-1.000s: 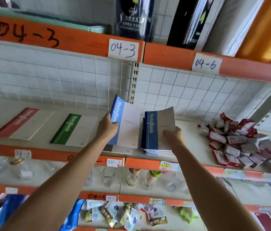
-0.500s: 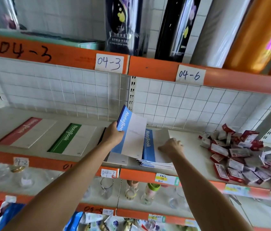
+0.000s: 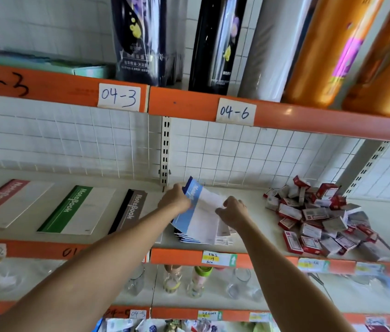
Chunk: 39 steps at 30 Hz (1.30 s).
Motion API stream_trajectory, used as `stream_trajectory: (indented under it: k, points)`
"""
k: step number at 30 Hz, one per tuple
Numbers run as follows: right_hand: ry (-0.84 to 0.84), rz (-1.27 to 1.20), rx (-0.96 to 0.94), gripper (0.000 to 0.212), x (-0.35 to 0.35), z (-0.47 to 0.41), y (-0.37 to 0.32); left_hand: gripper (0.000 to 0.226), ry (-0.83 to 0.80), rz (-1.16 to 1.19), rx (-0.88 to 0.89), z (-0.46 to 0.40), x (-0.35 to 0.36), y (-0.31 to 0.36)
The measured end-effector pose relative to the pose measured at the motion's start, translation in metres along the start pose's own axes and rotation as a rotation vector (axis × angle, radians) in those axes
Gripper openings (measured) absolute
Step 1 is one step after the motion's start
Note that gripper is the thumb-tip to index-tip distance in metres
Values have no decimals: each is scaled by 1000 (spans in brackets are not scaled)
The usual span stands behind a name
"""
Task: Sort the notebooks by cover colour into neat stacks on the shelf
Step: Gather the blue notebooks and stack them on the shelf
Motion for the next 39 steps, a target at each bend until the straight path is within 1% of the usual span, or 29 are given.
stream_trajectory:
  k: [3, 5, 7, 10, 14, 15, 19, 21, 25, 31, 33, 35, 39]
  points:
    - [-12, -20, -32, 40, -2, 7, -2, 47, -37, -349, 100, 3, 11, 0]
    - [-30, -27, -47, 41, -2, 11, -2, 54, -39, -484, 181, 6, 17, -1]
    - [-27, -10, -67, 41, -1, 15, -2, 58, -13, -552, 247, 10, 17, -1]
    - [2, 17, -124, 43, 4, 21, -6, 54, 33, -539, 286, 11, 13, -5]
    - [41, -3, -196, 46, 15, 28, -29, 39, 88, -407, 370, 11, 1, -24]
    - [37, -8, -207, 47, 18, 30, -37, 39, 97, -388, 404, 8, -3, -31]
    - [-22, -38, -272, 52, 39, 36, -80, 51, 145, -344, 476, -6, -35, -66]
    - [-35, -58, -306, 58, 54, 44, -106, 51, 162, -317, 484, -7, -58, -92]
    - [-64, -85, -394, 61, 88, 72, -163, 57, 159, -388, 471, -11, -109, -154]
    - [-125, -75, -478, 72, 131, 119, -260, 58, 222, -414, 374, -6, -194, -246]
    - [-159, -80, -501, 74, 148, 142, -293, 55, 210, -441, 364, 0, -220, -283]
    - [-179, -71, -529, 74, 165, 165, -326, 59, 201, -441, 329, 5, -248, -319]
    - [-196, -62, -580, 78, 193, 210, -386, 61, 282, -485, 251, 15, -300, -382]
Point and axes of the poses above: each hand's wrist, its own z-axis away from the middle knuckle, its own x-axis out of the palm, y = z × x, the point moved 2 cm from there along -z, towards the middle knuckle, and after that the axes turned 12 degrees about y, right-handed, at the moved point
